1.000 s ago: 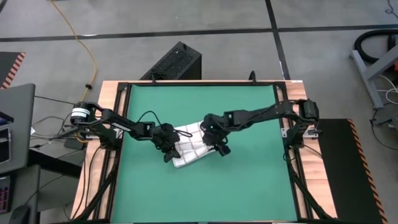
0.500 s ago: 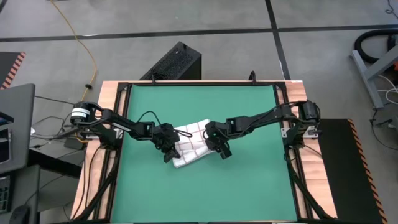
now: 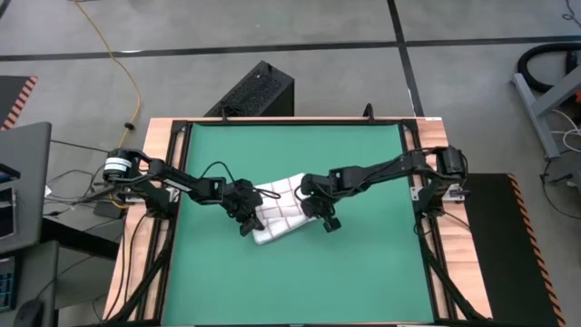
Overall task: Roll towel
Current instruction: Roll the white towel
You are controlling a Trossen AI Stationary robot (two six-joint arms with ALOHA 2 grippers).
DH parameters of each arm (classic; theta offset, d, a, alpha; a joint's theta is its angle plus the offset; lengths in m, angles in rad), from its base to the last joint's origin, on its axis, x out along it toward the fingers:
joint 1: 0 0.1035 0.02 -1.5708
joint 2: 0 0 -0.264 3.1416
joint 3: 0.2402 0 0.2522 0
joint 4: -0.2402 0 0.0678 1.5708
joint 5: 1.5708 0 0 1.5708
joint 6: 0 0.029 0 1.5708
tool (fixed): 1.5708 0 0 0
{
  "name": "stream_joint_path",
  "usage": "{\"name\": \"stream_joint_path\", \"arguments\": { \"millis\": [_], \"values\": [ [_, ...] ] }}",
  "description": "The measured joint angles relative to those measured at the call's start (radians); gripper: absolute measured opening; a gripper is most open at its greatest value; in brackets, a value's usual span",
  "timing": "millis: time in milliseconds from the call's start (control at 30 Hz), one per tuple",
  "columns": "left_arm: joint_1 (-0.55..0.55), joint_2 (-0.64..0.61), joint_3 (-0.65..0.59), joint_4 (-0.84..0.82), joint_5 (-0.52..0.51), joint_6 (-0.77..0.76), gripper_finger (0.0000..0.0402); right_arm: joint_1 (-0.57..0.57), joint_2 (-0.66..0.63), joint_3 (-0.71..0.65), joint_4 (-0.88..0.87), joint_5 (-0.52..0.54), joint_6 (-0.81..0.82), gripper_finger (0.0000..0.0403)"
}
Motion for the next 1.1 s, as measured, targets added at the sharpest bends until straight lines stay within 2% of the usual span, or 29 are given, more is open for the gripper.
{"name": "stream_joint_path", "arguments": {
  "millis": [67, 200, 367, 600, 767, 933, 1100],
  "values": [
    [0.000, 0.000, 0.000, 0.000, 0.012, -0.001, 0.0000, -0.024, 0.001, 0.000, 0.006, -0.012, 0.084, 0.0017],
    [-0.001, 0.000, 0.000, 0.000, 0.020, -0.005, 0.0000, -0.090, 0.001, 0.000, 0.023, -0.152, 0.254, 0.0016],
    [-0.001, 0.000, 0.001, 0.000, 0.029, -0.017, 0.0000, -0.140, 0.002, 0.000, 0.033, -0.155, 0.374, 0.0016],
    [-0.008, 0.000, 0.002, -0.018, 0.065, -0.021, 0.0000, -0.162, 0.122, 0.028, 0.055, -0.229, 0.499, 0.0016],
    [-0.010, 0.000, 0.002, -0.040, 0.101, -0.017, 0.0000, -0.161, 0.180, 0.091, 0.043, -0.225, 0.591, 0.0016],
    [-0.025, 0.000, 0.003, -0.052, 0.109, -0.015, 0.0000, -0.197, 0.183, 0.123, 0.028, -0.218, 0.775, 0.0016],
    [-0.033, 0.000, 0.003, -0.053, 0.121, -0.017, 0.0000, -0.232, 0.208, 0.125, -0.031, -0.236, 0.863, 0.0016]
  ]
}}
